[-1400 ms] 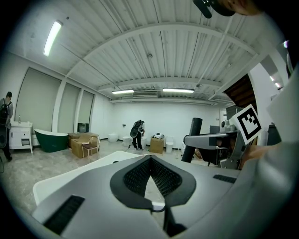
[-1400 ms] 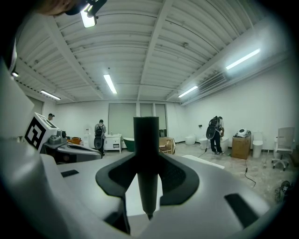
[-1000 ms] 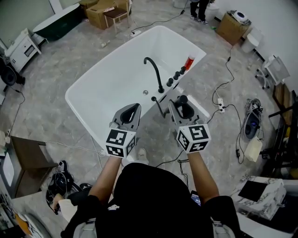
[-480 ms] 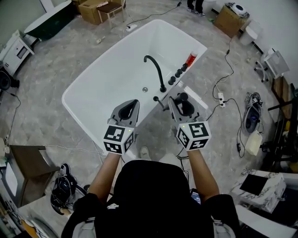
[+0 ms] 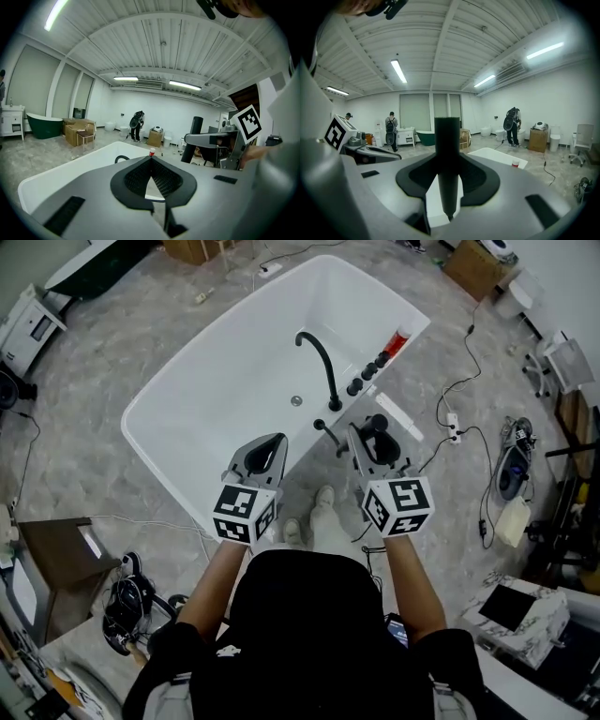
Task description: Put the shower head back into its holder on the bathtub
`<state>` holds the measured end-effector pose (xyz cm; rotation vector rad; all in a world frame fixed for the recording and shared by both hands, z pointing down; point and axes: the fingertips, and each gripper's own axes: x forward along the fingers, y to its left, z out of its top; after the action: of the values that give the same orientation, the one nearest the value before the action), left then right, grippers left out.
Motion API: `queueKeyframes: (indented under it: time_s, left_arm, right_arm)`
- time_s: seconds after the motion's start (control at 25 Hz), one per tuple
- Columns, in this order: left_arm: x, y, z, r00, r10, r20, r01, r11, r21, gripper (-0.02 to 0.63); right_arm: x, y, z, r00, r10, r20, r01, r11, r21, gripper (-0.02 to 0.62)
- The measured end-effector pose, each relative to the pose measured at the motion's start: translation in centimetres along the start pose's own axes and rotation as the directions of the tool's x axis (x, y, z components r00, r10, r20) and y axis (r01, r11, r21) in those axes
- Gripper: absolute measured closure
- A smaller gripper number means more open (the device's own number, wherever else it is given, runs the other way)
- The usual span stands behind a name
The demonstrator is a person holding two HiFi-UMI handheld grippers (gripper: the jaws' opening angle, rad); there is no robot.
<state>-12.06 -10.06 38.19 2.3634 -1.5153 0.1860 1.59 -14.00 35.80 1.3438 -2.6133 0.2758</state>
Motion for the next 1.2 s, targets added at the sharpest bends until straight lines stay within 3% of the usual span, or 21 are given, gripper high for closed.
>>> queueKeyframes:
  time_s: [0.6, 0.88, 1.2]
  left_arm:
    - [9.0, 2.1, -0.2, 0.996, 0.067, -0.064, -0.069, 0.997, -0.024, 0.592]
    - [13.5, 2.3, -2.7, 0.990, 0.069, -0.125, -0.077, 0.995, -0.056, 0.592]
    - [16.0, 4.0, -6.7, 0.977, 0.081, -0.198, -0.099, 0.992, -0.080, 0.592]
  right_arm:
    - [8.2, -6.4, -3.0, 0.992, 0.076, -0.099, -0.073, 0.997, 0.038, 0.449]
    - [12.0, -9.3, -6.6, 0.978, 0.104, -0.181, -0.098, 0.994, 0.041, 0.449]
    - [15.5, -9.8, -11.4, 0.951, 0.149, -0.271, -0.137, 0.989, 0.063, 0.449]
